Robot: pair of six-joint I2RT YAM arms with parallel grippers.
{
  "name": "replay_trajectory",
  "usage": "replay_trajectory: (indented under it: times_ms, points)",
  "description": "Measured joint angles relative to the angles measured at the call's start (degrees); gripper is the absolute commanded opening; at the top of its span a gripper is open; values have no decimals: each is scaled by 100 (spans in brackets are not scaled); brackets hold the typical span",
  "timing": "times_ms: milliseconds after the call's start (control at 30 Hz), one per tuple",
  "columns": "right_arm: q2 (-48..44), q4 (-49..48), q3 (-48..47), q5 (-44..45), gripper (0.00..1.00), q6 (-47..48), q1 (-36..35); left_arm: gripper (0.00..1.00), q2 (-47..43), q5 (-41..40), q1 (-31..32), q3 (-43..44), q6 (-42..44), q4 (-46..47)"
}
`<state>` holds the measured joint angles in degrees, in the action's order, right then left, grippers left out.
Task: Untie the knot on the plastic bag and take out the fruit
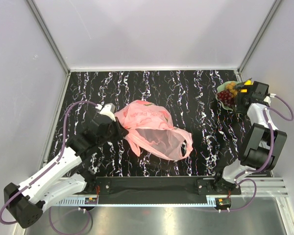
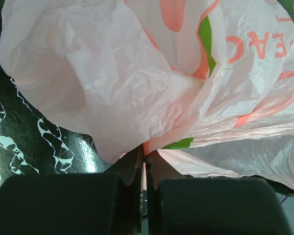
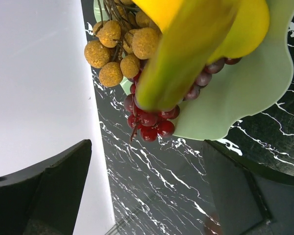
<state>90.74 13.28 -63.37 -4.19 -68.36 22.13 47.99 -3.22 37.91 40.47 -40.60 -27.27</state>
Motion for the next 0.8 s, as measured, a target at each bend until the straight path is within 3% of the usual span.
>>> replay_trajectory:
  times_ms: [400,667,800]
  points:
    - [-713,162,-70,-743,100,848,4,0,-273,-2,0,-170,-63,15]
    - [-2326,-402,13,-2699,100,1856,-22,1,-763,-127,0,-487,-197,350]
    - [-3254,-446,140,-3639,100,2420,-494,5,-931,-260,0,-890,-295,831]
